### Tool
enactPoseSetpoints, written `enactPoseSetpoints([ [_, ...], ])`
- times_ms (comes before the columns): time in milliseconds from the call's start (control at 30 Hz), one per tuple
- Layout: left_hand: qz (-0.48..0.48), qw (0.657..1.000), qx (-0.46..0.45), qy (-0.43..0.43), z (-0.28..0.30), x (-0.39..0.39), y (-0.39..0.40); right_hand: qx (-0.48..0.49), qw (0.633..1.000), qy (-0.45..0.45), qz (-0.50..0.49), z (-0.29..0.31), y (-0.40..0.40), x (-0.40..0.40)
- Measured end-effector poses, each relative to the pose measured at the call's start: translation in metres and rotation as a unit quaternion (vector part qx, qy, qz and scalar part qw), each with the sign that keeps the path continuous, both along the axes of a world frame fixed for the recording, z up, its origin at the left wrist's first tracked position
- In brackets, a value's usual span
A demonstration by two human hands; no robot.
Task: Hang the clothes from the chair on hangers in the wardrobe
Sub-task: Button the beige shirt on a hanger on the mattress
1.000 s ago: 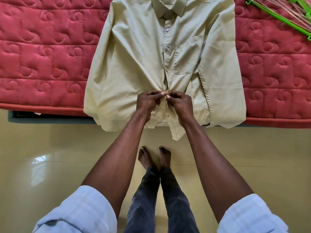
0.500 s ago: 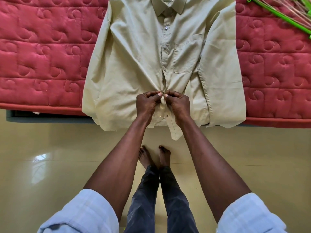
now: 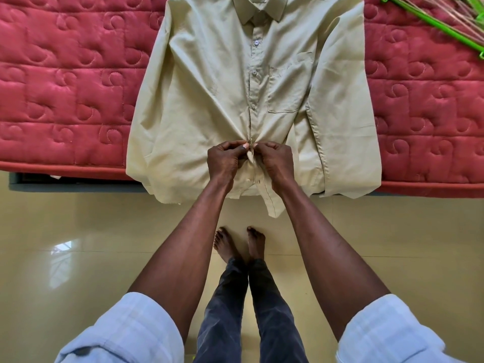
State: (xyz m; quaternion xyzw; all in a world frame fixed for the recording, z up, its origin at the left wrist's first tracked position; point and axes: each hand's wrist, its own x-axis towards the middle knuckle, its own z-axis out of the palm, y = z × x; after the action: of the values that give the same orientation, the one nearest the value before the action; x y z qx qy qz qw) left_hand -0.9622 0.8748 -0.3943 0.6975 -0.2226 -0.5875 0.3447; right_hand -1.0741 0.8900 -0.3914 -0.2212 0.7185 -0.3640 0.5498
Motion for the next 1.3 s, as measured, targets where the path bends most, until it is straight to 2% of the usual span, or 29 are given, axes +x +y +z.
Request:
enactPoseSetpoints([
  [267, -0.043, 0.999, -0.011, 0.016, -0.004, 0.007, 0.001, -0.015, 0.997, 0.072, 0.03, -0.002, -0.005, 0.004],
  [400, -0.066, 0.998, -0.013, -0.014, -0.004, 0.005, 0.0, -0.022, 0.997, 0.066, 0.037, -0.003, -0.004, 0.002],
  [600, -0.07, 0.997, -0.031, -0.012, -0.004, 0.003, 0.002, 0.002, 0.999, 0.019, 0.048, -0.002, -0.006, -0.002],
  [900, -0.159, 0.983, -0.077, -0.05, -0.018, 0.013, 0.002, 0.023, 0.996, 0.066, 0.06, -0.003, -0.006, 0.008],
  [967, -0.208, 0.968, -0.102, -0.094, -0.022, 0.016, -0.001, 0.033, 0.996, 0.051, 0.063, -0.001, -0.007, 0.008],
  [1000, -0.245, 0.949, -0.135, -0.145, -0.024, 0.017, -0.003, 0.037, 0.996, 0.043, 0.066, 0.0, -0.008, 0.006],
  [1067, -0.33, 0.875, -0.228, -0.272, -0.021, 0.016, -0.005, 0.045, 0.996, 0.018, 0.076, 0.003, -0.012, 0.001],
  [1133, -0.372, 0.805, -0.308, -0.345, -0.02, 0.013, -0.007, 0.045, 0.996, -0.012, 0.07, 0.004, -0.015, -0.003],
  [1167, -0.368, 0.794, -0.323, -0.359, -0.02, 0.012, -0.008, 0.04, 0.997, -0.017, 0.059, 0.004, -0.016, -0.003],
  [1200, -0.352, 0.798, -0.324, -0.366, -0.021, 0.011, -0.007, 0.034, 0.999, -0.012, 0.04, 0.003, -0.016, -0.003],
  [1300, -0.222, 0.854, -0.3, -0.362, -0.021, 0.009, 0.002, 0.004, 0.997, -0.021, -0.072, -0.002, -0.006, -0.008],
])
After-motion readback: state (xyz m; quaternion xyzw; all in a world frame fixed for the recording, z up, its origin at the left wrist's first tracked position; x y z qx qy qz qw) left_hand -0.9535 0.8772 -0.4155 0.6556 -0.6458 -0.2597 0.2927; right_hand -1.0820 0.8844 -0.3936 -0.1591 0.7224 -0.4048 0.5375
